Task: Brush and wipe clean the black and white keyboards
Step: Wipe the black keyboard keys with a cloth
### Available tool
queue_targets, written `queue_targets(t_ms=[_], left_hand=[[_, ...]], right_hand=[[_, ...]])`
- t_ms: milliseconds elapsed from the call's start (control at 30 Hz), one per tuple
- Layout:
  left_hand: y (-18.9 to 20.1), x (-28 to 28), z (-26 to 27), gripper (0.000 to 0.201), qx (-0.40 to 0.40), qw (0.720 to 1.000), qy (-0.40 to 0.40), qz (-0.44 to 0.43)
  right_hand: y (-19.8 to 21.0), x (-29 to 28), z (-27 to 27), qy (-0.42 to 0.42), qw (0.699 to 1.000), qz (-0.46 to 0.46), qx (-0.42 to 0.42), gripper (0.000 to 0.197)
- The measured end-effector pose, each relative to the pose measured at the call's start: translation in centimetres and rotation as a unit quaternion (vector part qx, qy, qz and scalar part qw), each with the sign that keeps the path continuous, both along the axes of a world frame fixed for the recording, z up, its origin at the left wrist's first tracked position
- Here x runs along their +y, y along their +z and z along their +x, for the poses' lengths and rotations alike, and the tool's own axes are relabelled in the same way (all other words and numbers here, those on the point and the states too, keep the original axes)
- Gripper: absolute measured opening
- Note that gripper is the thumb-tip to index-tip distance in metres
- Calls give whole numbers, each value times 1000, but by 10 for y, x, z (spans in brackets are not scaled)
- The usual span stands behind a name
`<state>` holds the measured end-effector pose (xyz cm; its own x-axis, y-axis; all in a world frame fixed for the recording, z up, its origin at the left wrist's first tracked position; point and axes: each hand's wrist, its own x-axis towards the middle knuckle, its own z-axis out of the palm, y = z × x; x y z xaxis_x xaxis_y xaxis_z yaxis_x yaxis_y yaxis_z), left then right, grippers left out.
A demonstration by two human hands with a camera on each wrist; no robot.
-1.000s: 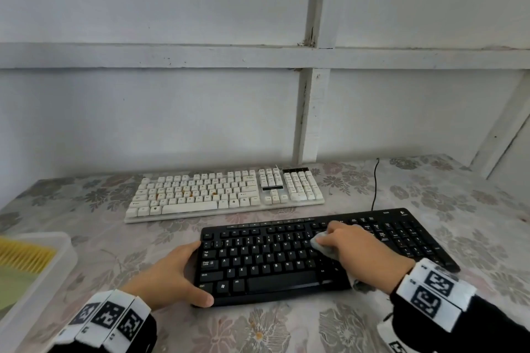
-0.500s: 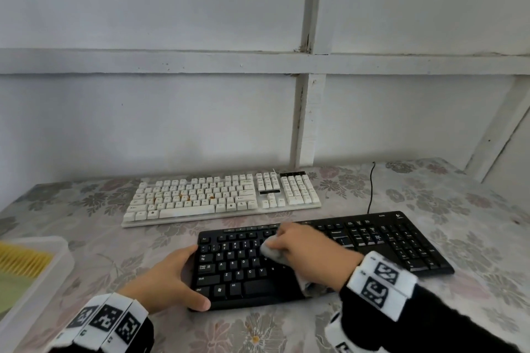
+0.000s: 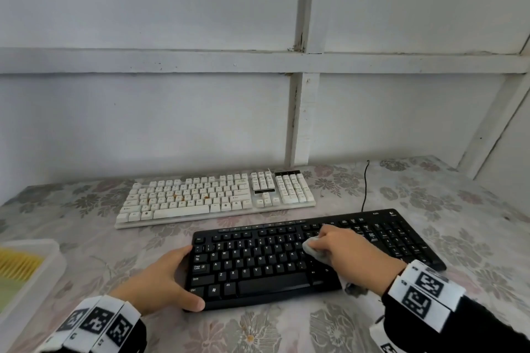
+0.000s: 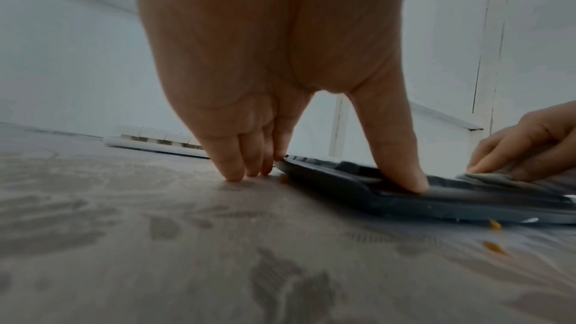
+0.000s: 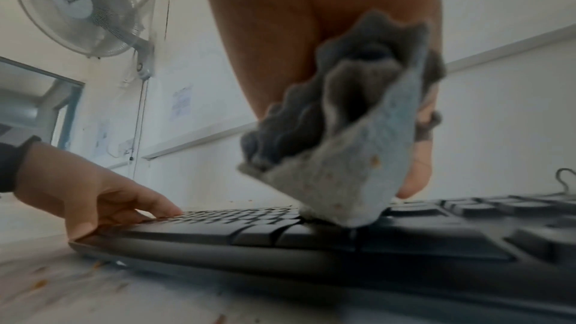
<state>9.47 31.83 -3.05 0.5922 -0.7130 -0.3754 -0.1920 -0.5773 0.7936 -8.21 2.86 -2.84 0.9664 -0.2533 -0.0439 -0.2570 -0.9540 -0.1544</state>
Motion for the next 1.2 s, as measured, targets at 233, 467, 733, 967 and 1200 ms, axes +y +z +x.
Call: queue_targets(t_ms=[233, 467, 733, 967, 1200], left_hand=[[-3, 2, 1, 133, -10, 1000, 2, 15], [1, -3, -3, 106, 16, 1000, -8, -12], [-3, 0, 1, 125, 43, 998, 2, -42], [-8, 2, 4, 136, 25, 999, -4, -29], [-8, 2, 5, 138, 11, 1000, -8, -23]], right_hand=[[23, -20, -8, -67, 996, -26, 55, 35], [29, -42, -28, -72, 997, -20, 27, 18], [2, -68, -44, -67, 995, -77, 17, 21], [10, -101, -68, -107, 987, -109, 48, 30], [29, -117, -76, -198, 975, -72, 72, 39]])
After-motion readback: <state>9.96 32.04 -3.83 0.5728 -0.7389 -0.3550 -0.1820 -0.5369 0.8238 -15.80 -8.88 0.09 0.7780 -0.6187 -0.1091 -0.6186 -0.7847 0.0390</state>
